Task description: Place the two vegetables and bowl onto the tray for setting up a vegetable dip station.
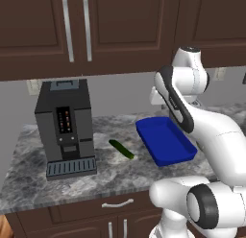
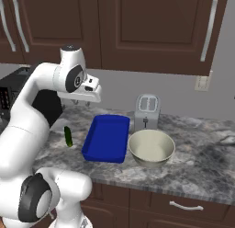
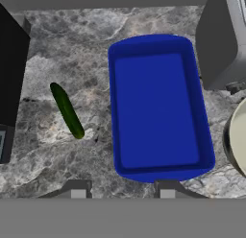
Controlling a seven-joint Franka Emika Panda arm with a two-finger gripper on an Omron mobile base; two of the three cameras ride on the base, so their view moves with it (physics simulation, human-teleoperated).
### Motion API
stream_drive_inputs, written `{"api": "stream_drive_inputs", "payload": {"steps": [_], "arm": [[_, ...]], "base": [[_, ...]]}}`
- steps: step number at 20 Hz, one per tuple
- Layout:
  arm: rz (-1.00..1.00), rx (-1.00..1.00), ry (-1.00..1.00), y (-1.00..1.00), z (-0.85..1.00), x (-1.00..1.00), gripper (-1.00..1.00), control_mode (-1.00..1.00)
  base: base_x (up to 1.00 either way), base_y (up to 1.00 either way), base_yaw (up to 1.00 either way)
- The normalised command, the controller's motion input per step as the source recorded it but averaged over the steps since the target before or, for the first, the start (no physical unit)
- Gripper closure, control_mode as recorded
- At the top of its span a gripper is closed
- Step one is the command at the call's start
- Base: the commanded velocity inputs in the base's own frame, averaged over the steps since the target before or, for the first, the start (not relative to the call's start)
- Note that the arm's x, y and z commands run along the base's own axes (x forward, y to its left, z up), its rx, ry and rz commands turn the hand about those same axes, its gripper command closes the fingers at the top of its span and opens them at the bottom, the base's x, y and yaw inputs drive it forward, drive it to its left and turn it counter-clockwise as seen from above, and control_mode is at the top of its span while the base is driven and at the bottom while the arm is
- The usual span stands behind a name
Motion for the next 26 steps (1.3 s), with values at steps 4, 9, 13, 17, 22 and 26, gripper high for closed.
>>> {"api": "stream_drive_inputs", "payload": {"steps": [4, 9, 13, 17, 22, 26], "arm": [[0.0, -0.01, 0.0, -0.01, -0.04, -0.01, -1.0, -1.0], [0.0, 0.03, 0.03, -0.27, -0.04, -0.06, -1.0, -1.0], [-0.03, 0.09, 0.02, -0.38, 0.0, -0.14, -1.0, -1.0], [-0.07, 0.02, 0.07, -0.37, 0.0, -0.14, -1.0, -1.0], [-0.01, -0.01, 0.01, -0.33, 0.0, -0.18, -1.0, -1.0], [0.0, -0.01, 0.01, -0.36, -0.03, -0.17, -1.0, -1.0]], "base": [[0.0, 0.0, 0.0], [0.0, 0.0, 0.0], [0.0, 0.0, 0.0], [0.0, 0.0, 0.0], [0.0, 0.0, 0.0], [0.0, 0.0, 0.0]]}}
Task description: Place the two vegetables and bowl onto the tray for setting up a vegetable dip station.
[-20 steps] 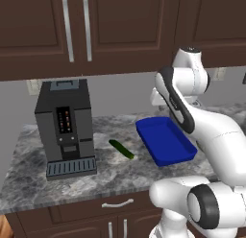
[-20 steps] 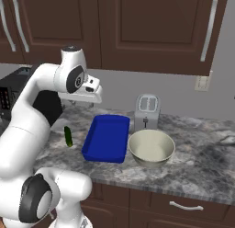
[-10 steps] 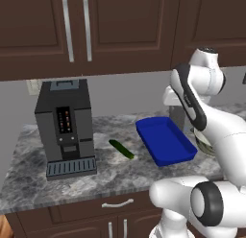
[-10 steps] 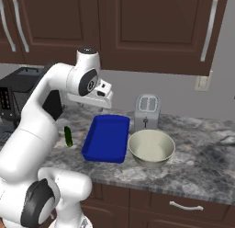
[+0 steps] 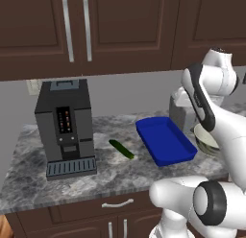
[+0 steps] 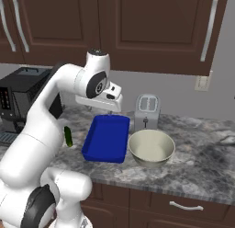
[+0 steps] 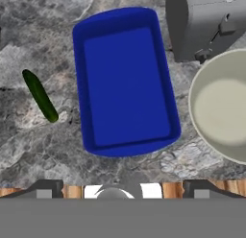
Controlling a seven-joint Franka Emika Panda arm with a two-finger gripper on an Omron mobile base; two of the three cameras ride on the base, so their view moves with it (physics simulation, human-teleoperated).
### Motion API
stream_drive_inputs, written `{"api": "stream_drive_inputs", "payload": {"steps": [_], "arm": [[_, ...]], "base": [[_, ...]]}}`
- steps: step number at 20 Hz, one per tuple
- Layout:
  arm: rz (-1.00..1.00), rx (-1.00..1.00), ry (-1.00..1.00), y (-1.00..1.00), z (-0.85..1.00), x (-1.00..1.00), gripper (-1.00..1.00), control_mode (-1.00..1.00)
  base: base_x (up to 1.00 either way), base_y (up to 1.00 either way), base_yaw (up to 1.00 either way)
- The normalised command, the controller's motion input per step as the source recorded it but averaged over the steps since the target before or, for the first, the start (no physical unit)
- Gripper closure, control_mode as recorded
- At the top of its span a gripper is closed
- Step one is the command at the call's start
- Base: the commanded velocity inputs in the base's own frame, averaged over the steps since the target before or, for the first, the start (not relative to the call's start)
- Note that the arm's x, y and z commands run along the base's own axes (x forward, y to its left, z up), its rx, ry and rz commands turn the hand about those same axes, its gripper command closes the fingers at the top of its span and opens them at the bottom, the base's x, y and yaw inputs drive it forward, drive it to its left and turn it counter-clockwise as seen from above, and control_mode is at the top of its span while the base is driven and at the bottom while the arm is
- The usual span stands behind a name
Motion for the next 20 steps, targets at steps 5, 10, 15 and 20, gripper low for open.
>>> {"api": "stream_drive_inputs", "payload": {"steps": [5, 10, 15, 20], "arm": [[0.0, 0.0, 0.05, -0.38, -0.08, -0.13, -1.0, -1.0], [0.0, -0.06, 0.0, -0.34, -0.13, -0.16, -1.0, -1.0], [0.1, -0.1, 0.03, -0.34, -0.19, -0.13, -1.0, -1.0], [0.22, -0.06, 0.0, -0.32, -0.18, -0.18, -1.0, -1.0]], "base": [[0.0, 0.0, 0.0], [0.0, 0.0, 0.0], [0.0, 0.0, 0.0], [0.0, 0.0, 0.0]]}}
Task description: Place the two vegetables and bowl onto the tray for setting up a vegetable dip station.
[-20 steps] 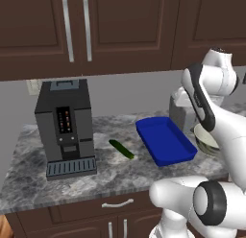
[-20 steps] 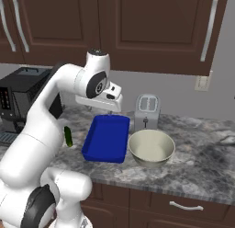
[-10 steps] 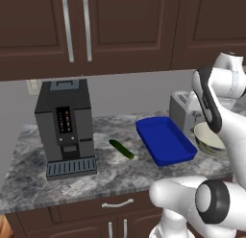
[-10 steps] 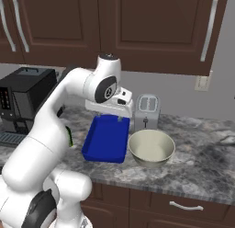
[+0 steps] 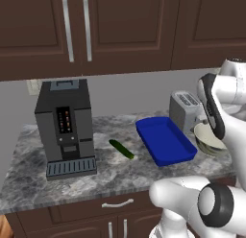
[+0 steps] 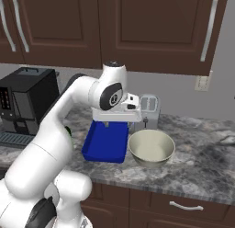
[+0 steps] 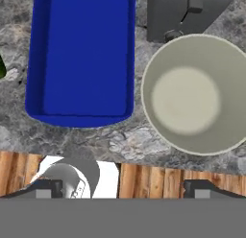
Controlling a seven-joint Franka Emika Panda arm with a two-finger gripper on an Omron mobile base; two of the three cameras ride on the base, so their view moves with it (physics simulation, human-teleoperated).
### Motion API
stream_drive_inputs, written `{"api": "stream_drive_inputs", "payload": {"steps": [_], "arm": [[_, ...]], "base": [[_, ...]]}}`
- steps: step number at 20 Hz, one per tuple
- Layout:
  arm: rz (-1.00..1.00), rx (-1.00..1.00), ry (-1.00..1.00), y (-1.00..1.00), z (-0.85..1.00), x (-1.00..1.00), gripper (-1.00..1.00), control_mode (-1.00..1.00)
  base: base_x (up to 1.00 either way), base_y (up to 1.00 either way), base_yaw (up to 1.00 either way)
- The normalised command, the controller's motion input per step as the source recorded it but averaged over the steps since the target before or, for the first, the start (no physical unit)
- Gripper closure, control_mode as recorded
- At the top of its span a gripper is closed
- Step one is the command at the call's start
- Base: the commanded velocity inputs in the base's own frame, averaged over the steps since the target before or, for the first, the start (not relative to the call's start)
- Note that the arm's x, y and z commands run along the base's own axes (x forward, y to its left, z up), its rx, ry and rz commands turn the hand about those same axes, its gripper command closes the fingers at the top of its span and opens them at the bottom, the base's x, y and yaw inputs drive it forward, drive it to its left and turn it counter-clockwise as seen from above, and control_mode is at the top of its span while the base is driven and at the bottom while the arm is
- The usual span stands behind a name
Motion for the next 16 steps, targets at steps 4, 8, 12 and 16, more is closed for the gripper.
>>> {"api": "stream_drive_inputs", "payload": {"steps": [4, 8, 12, 16], "arm": [[0.28, -0.05, 0.0, -0.27, -0.18, -0.13, -1.0, -1.0], [0.28, -0.04, 0.01, -0.25, -0.21, -0.07, -1.0, -1.0], [0.24, -0.03, 0.06, -0.19, -0.27, -0.01, -1.0, -1.0], [0.19, 0.0, 0.16, -0.12, -0.27, 0.0, -1.0, -1.0]], "base": [[0.0, 0.0, 0.0], [0.0, 0.0, 0.0], [0.0, 0.0, 0.0], [0.0, 0.0, 0.0]]}}
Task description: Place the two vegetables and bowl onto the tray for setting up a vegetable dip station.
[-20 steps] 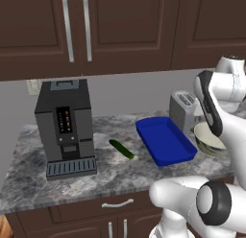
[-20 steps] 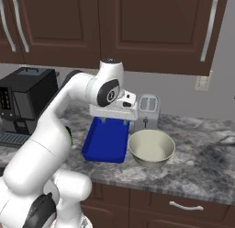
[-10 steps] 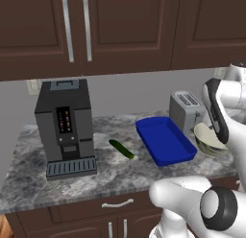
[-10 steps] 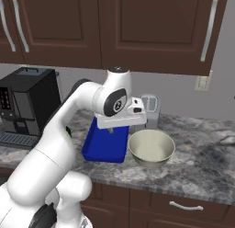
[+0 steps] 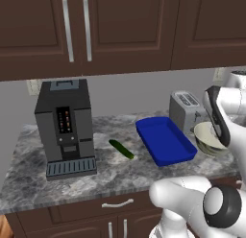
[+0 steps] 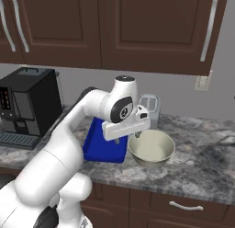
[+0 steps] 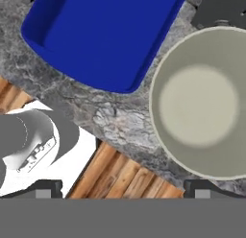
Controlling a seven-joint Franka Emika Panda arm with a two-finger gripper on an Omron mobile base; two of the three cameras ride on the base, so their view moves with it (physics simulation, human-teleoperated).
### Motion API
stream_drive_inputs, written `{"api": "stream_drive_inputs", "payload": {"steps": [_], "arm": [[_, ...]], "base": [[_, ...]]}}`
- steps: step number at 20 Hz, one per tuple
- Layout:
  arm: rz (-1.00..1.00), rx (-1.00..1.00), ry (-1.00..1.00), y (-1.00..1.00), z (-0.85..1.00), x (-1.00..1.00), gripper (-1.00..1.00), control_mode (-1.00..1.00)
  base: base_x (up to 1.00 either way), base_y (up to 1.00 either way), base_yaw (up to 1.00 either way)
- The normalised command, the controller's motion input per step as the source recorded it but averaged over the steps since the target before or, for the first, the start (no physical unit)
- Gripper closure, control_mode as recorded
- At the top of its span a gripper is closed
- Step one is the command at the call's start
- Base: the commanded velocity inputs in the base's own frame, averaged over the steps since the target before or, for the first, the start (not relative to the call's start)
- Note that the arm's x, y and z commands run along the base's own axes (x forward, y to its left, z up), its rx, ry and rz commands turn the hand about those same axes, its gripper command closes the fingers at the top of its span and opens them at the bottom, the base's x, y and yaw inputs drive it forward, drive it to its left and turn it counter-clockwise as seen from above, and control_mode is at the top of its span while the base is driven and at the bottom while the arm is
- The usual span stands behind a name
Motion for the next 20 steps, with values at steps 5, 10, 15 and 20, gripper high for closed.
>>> {"api": "stream_drive_inputs", "payload": {"steps": [5, 10, 15, 20], "arm": [[0.13, 0.0, 0.14, -0.09, -0.27, 0.03, -1.0, -1.0], [0.05, 0.02, 0.06, -0.13, -0.26, 0.02, -1.0, -1.0], [0.03, 0.11, -0.02, -0.09, -0.26, -0.02, -1.0, -1.0], [0.0, 0.11, -0.08, -0.02, -0.26, -0.01, -1.0, -1.0]], "base": [[0.0, 0.0, 0.0], [0.0, 0.0, 0.0], [0.0, 0.0, 0.0], [0.0, 0.0, 0.0]]}}
